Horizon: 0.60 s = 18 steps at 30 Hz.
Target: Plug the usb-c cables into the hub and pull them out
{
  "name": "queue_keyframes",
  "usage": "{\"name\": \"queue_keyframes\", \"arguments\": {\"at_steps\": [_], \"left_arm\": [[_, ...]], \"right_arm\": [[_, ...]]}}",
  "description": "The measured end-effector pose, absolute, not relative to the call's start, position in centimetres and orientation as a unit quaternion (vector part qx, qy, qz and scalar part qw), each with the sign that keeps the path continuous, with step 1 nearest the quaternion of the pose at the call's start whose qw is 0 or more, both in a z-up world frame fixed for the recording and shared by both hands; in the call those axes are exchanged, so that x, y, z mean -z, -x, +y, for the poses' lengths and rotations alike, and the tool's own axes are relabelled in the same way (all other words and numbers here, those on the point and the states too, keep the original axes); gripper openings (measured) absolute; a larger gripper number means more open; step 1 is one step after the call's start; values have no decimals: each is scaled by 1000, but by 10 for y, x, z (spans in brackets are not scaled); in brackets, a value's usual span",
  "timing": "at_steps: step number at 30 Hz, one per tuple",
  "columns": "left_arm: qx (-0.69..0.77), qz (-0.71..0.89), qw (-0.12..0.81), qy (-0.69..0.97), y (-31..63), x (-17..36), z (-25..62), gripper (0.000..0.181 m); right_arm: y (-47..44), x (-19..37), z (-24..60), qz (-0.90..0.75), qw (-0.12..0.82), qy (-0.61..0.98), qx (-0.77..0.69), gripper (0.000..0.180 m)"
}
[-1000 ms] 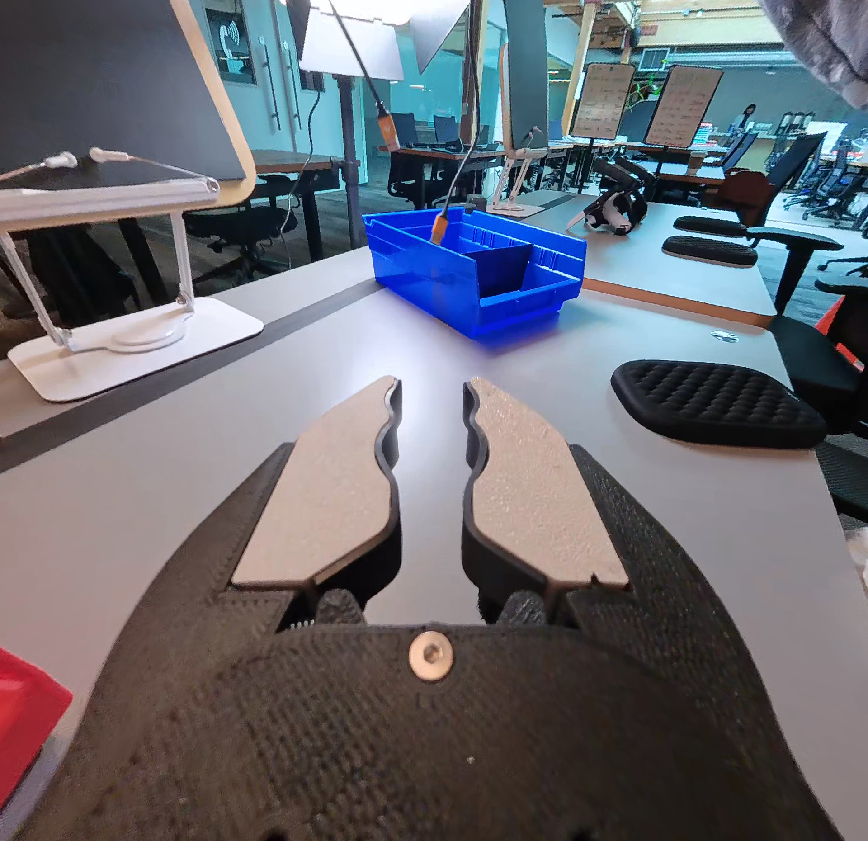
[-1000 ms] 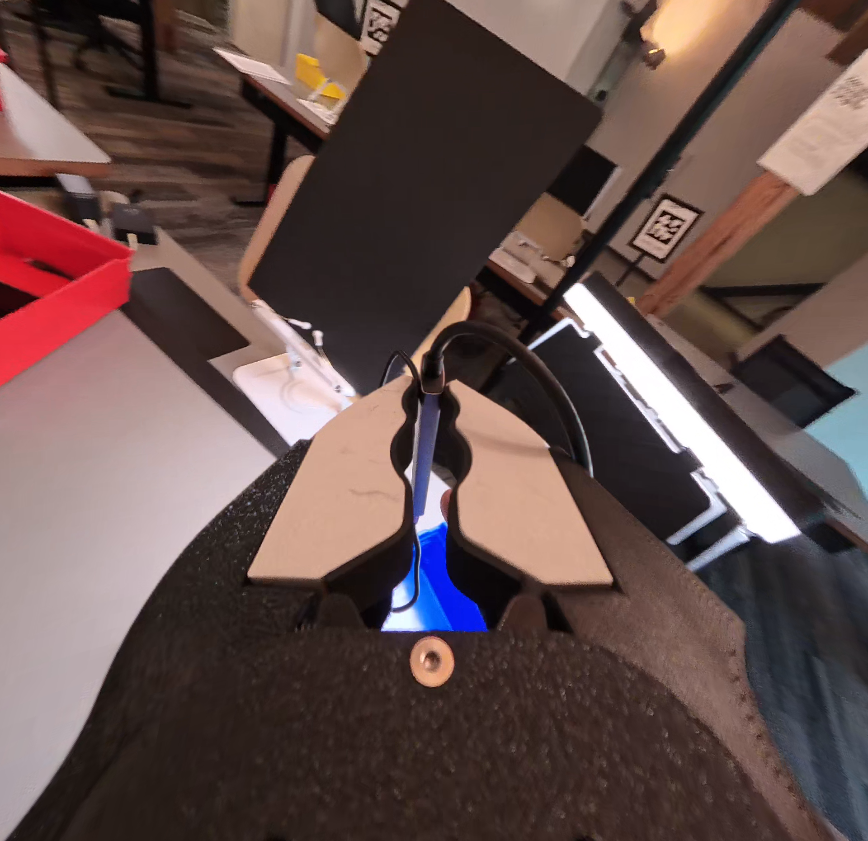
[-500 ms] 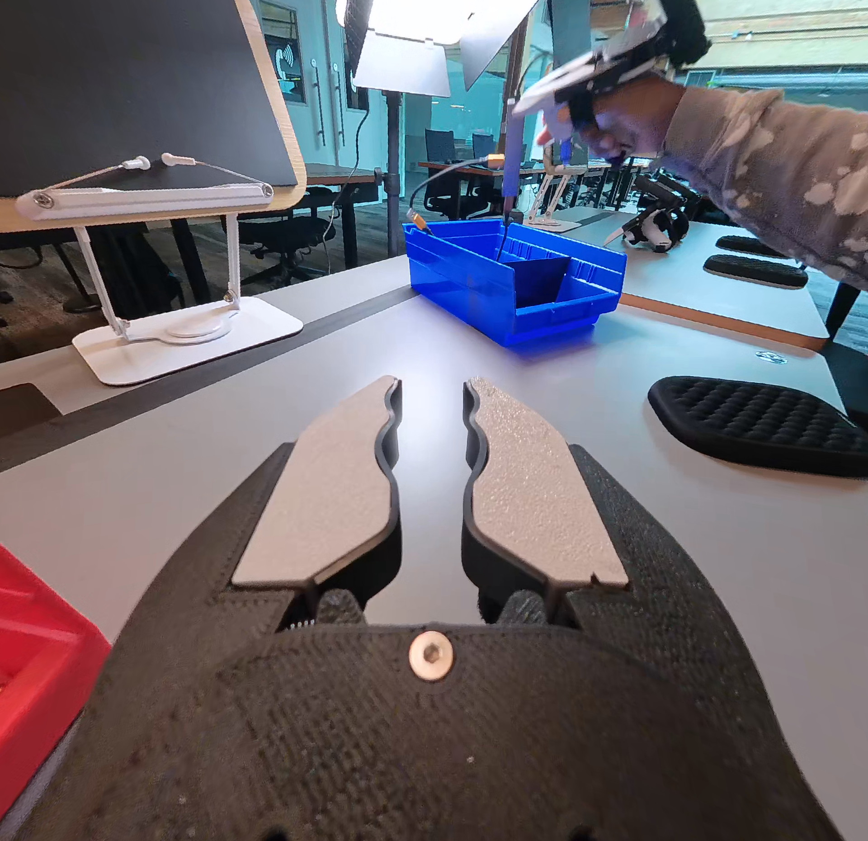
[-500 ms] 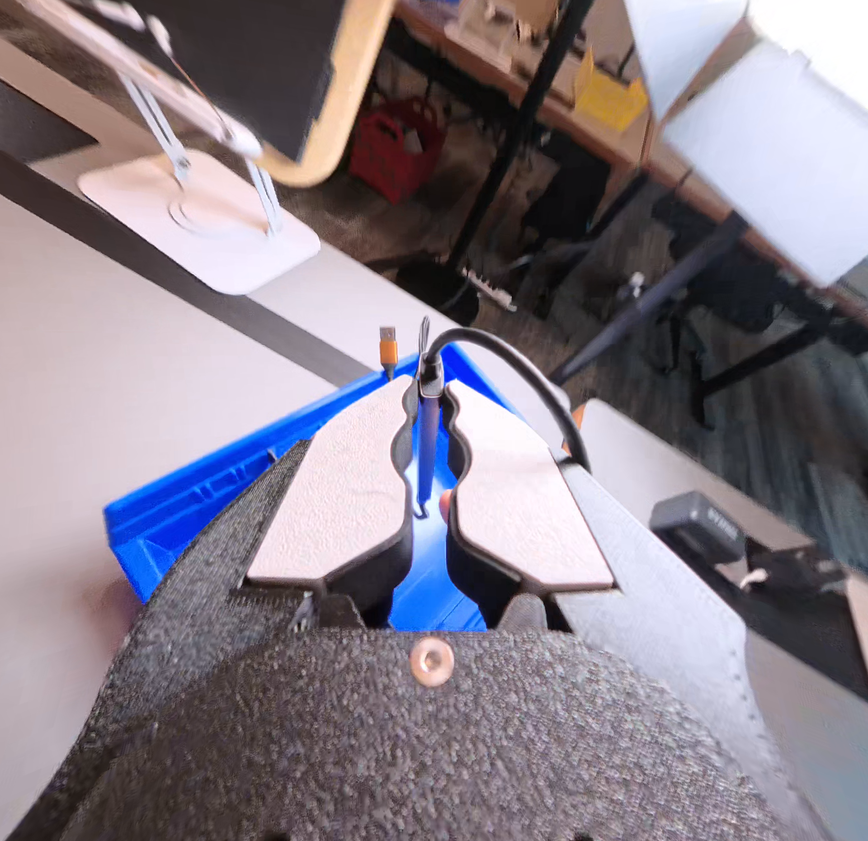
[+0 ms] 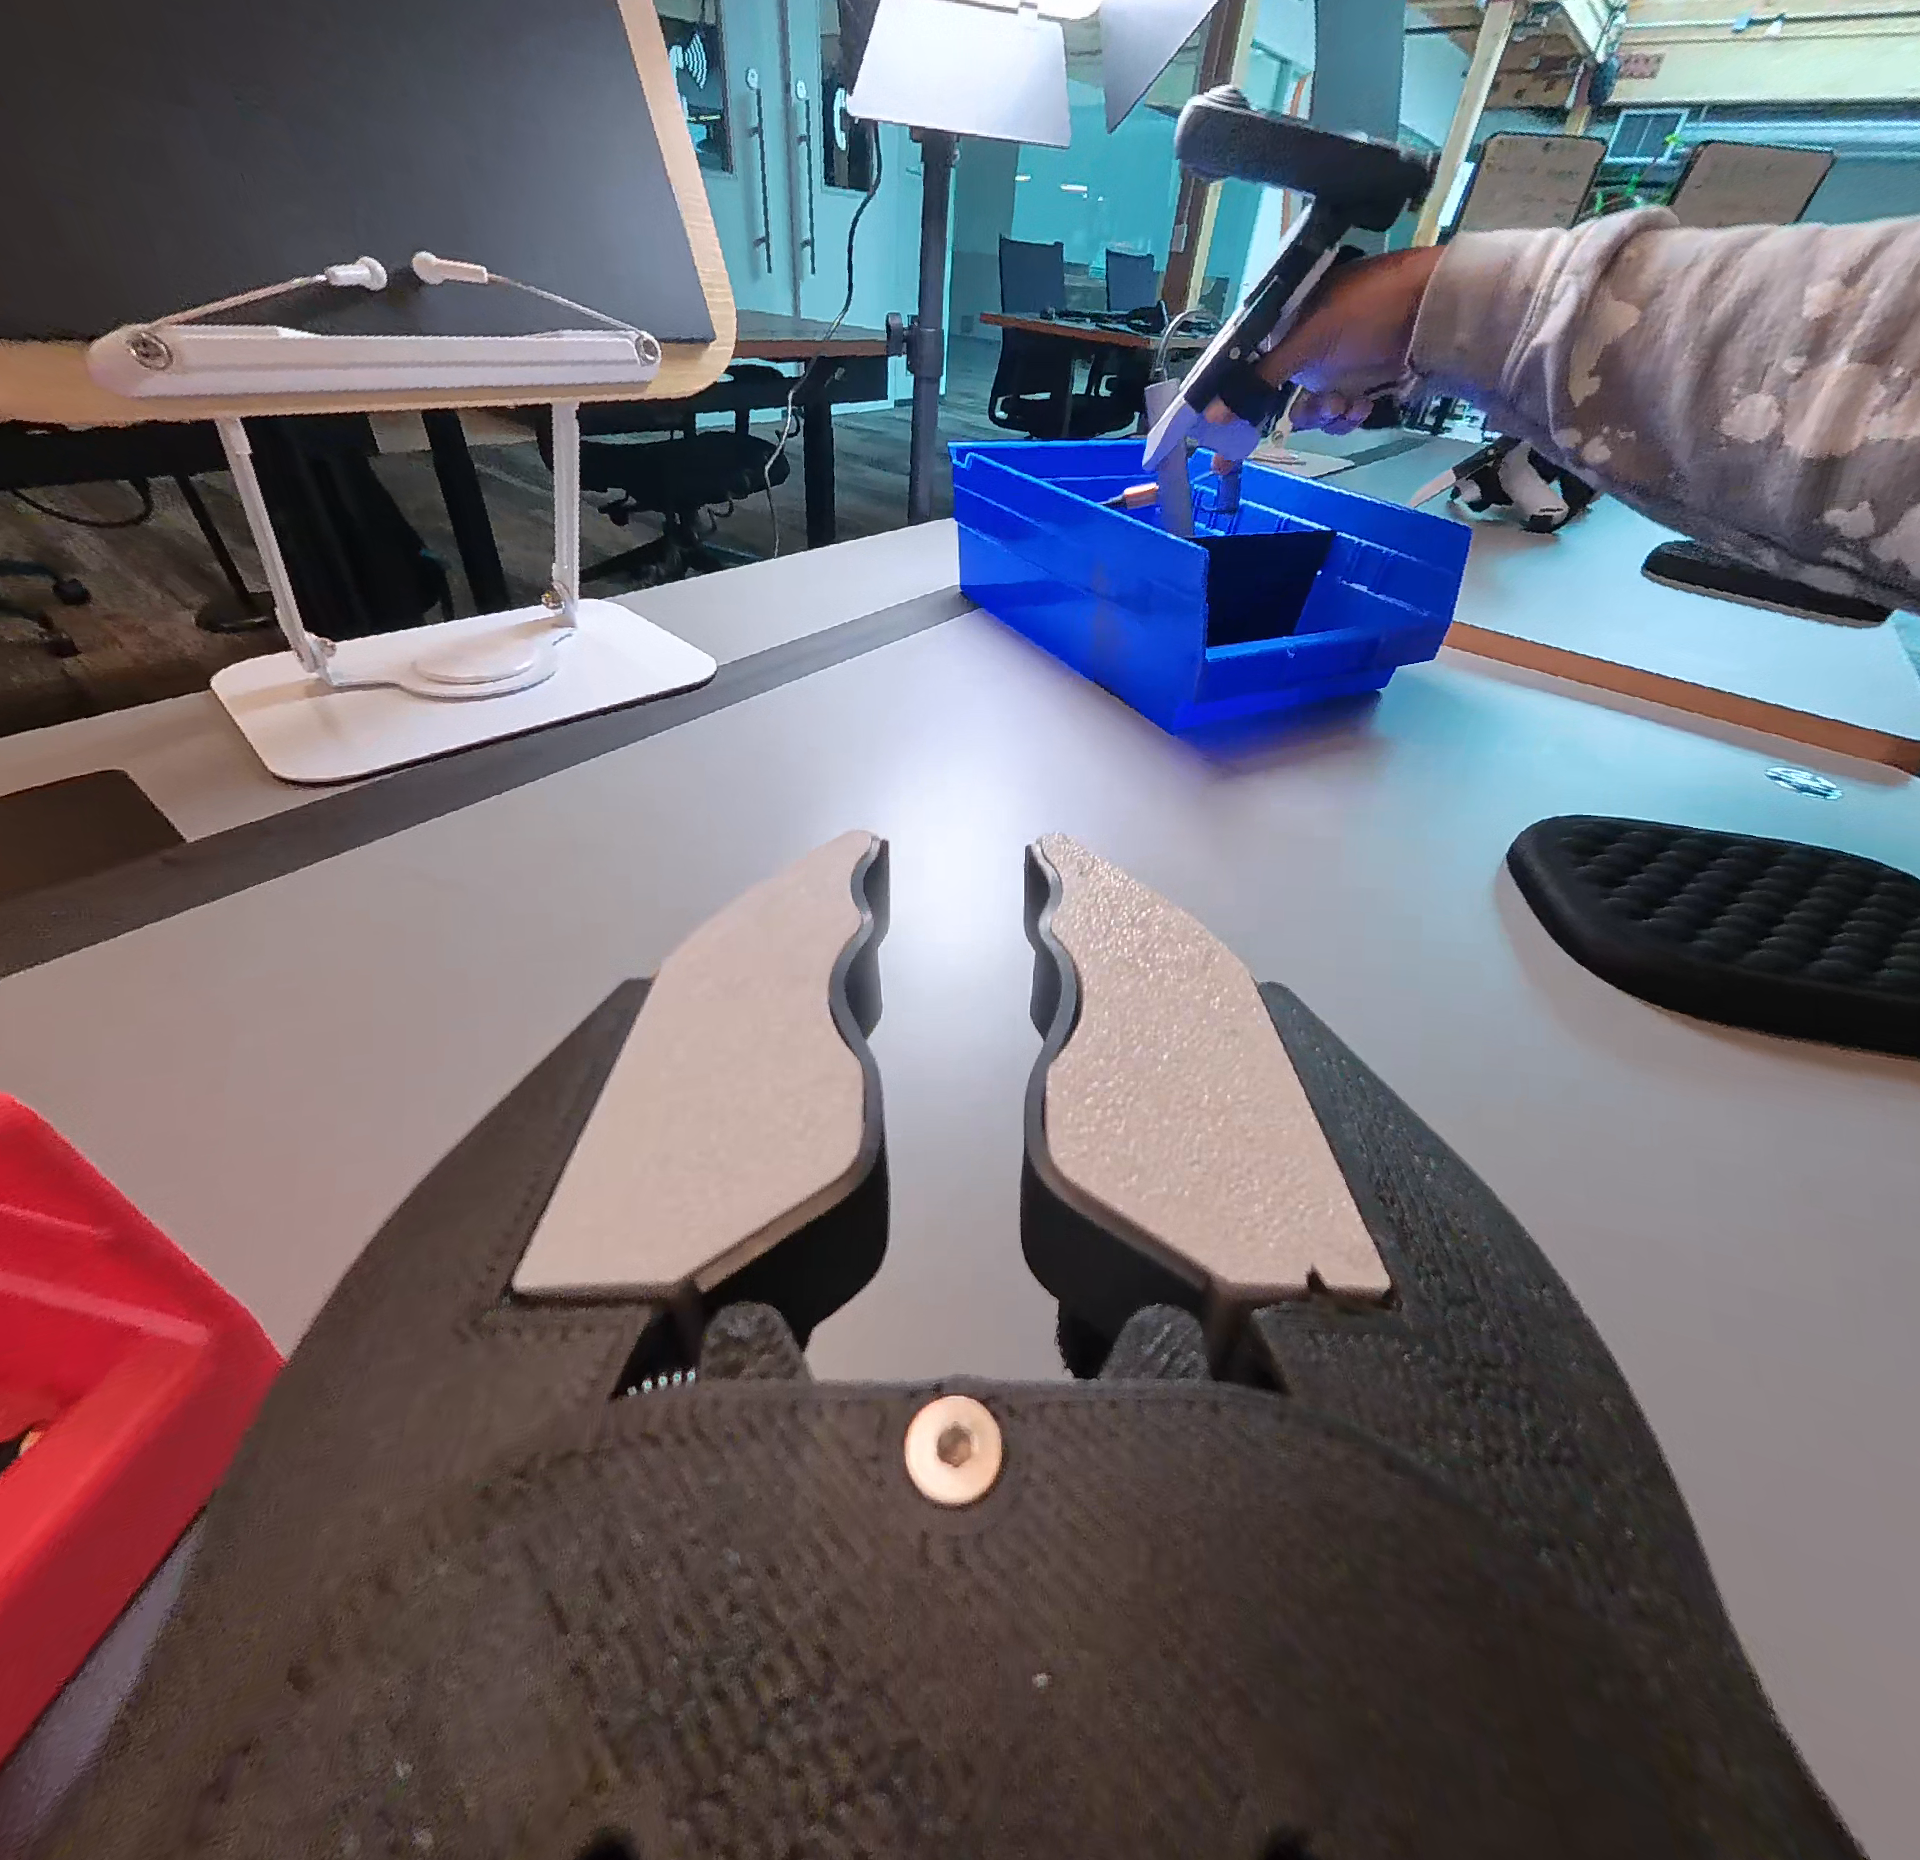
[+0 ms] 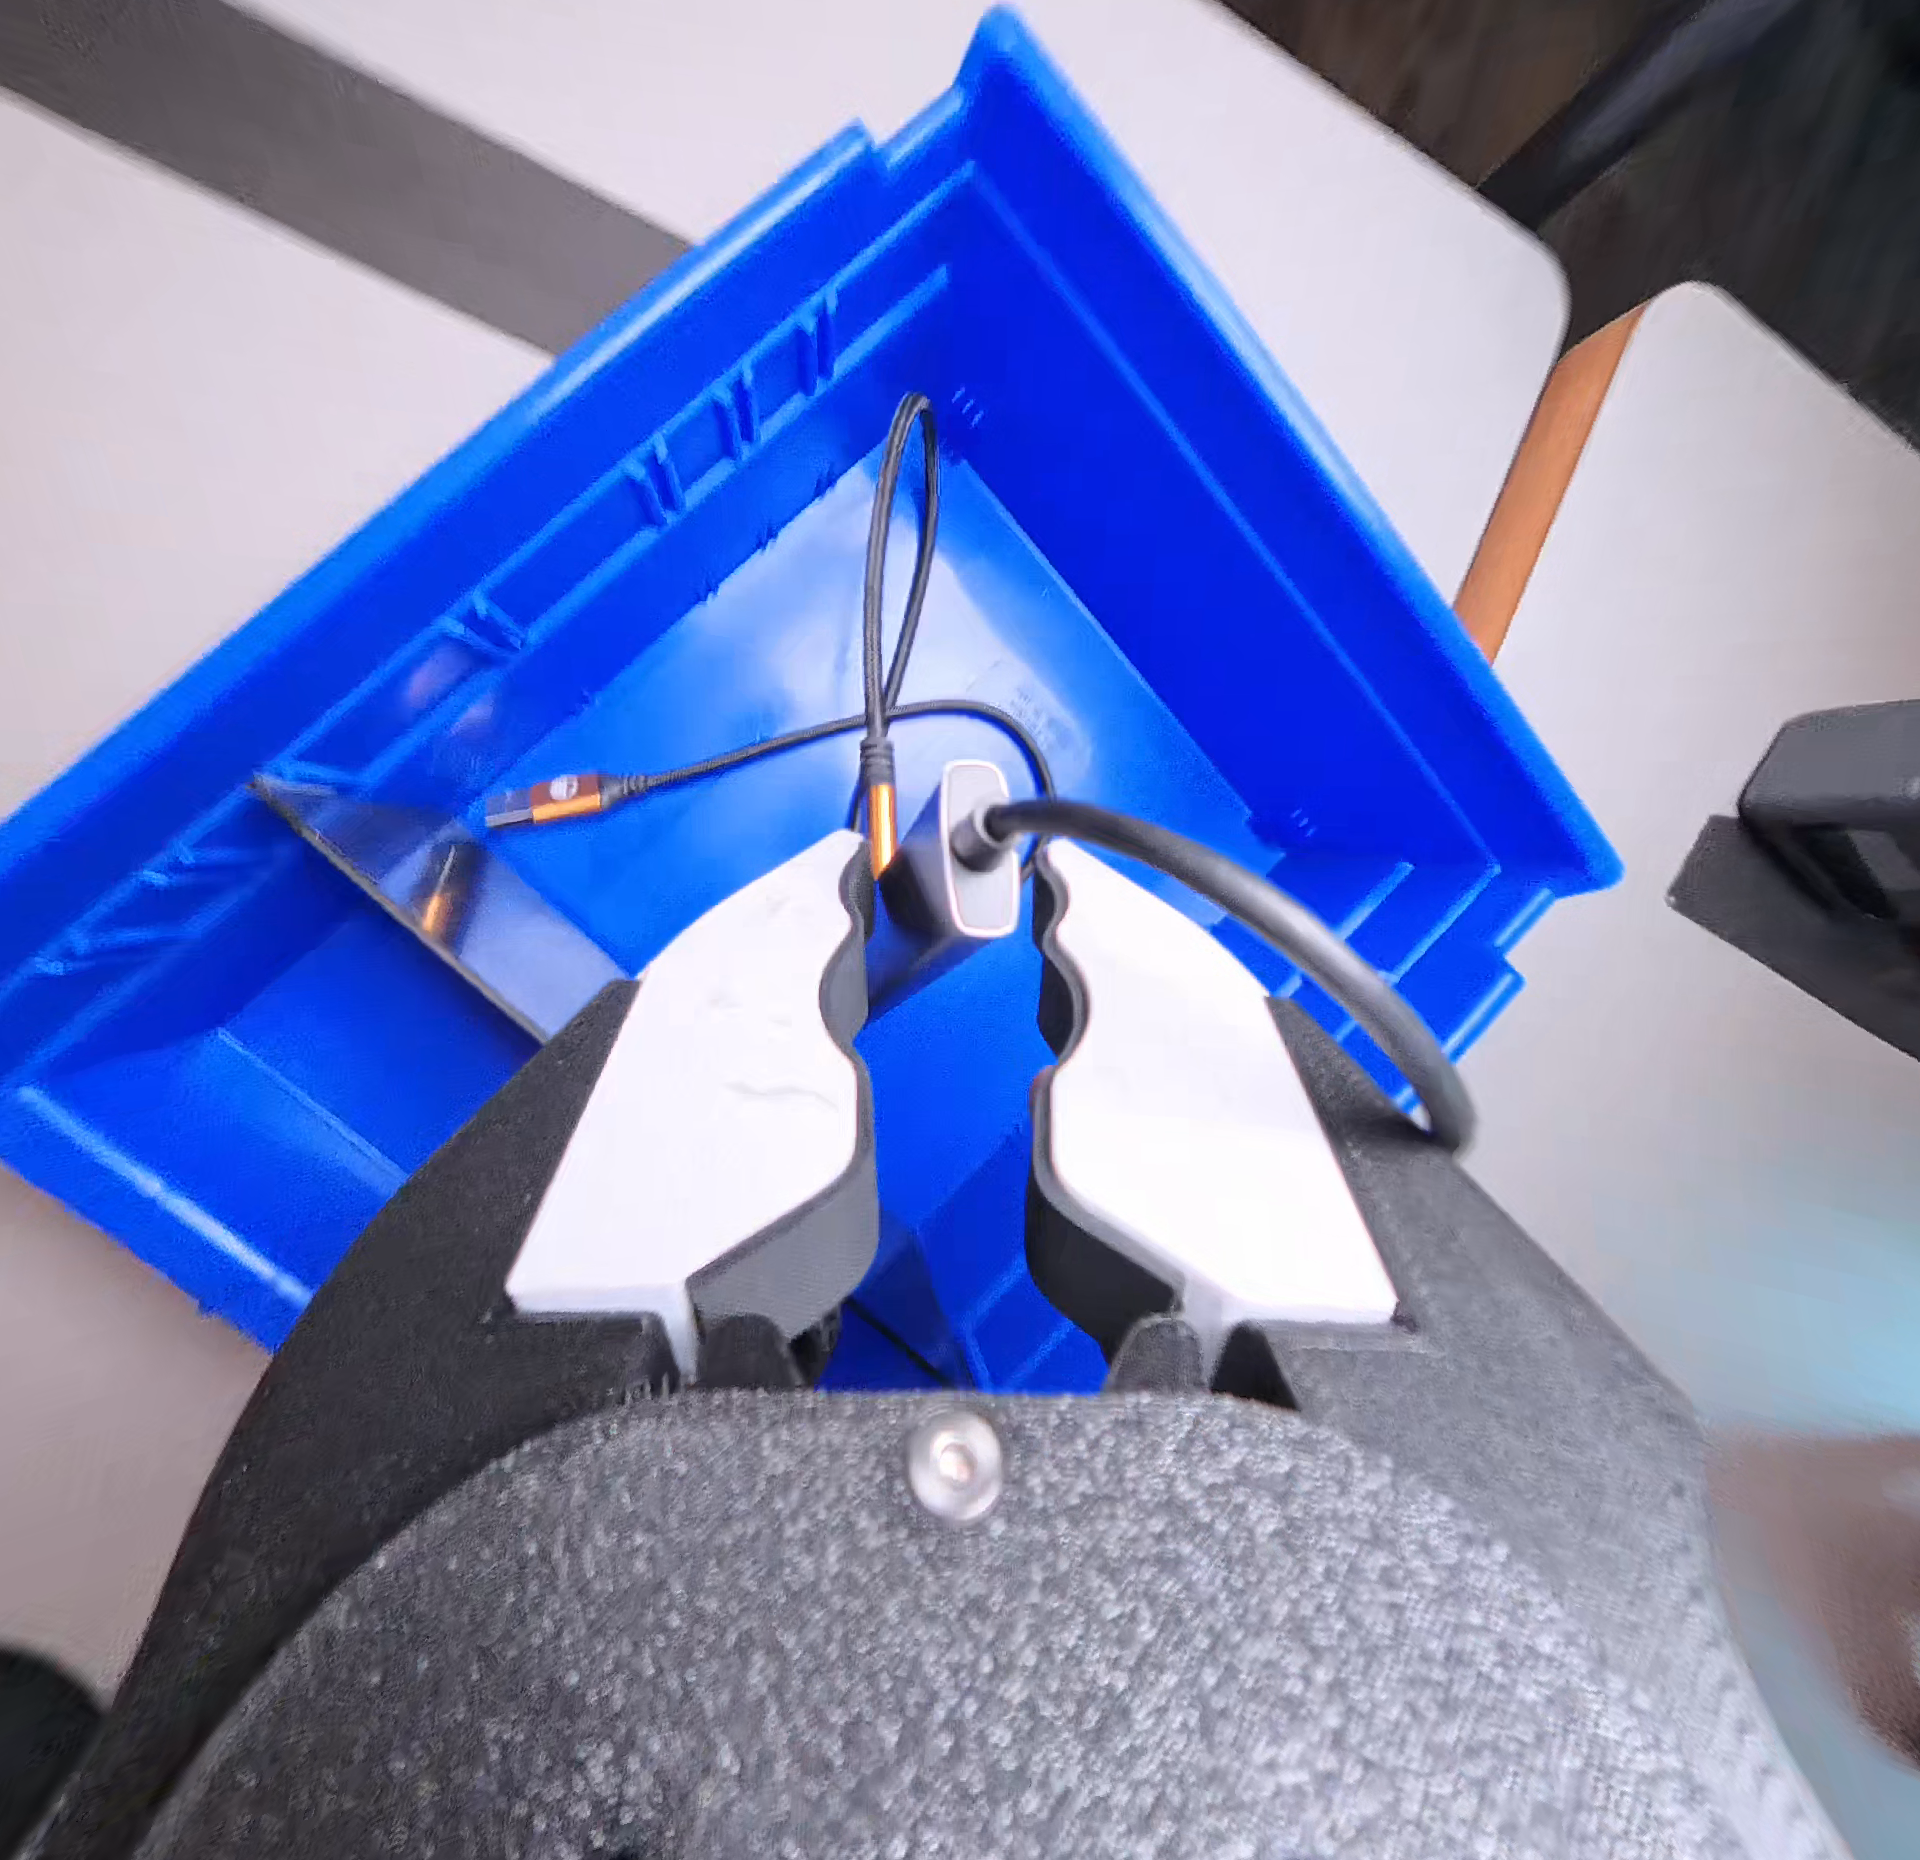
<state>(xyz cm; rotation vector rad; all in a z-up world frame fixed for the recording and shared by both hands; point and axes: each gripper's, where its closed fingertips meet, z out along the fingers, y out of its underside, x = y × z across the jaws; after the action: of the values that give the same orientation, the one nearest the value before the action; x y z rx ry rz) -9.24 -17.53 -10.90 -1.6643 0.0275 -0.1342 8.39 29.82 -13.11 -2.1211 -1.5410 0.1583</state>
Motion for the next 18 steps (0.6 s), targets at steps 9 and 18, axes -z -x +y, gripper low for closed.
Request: {"name": "queue_keyframes", "arguments": {"at_steps": [9, 18], "left_arm": [[63, 12, 661, 748, 93, 117, -173, 25], [61, 19, 661, 748, 89, 117, -173, 26]], "right_arm": [[-114, 94, 242, -683, 74, 726, -17, 33], [-110, 35, 254, -688, 228, 689, 16, 20]]}}
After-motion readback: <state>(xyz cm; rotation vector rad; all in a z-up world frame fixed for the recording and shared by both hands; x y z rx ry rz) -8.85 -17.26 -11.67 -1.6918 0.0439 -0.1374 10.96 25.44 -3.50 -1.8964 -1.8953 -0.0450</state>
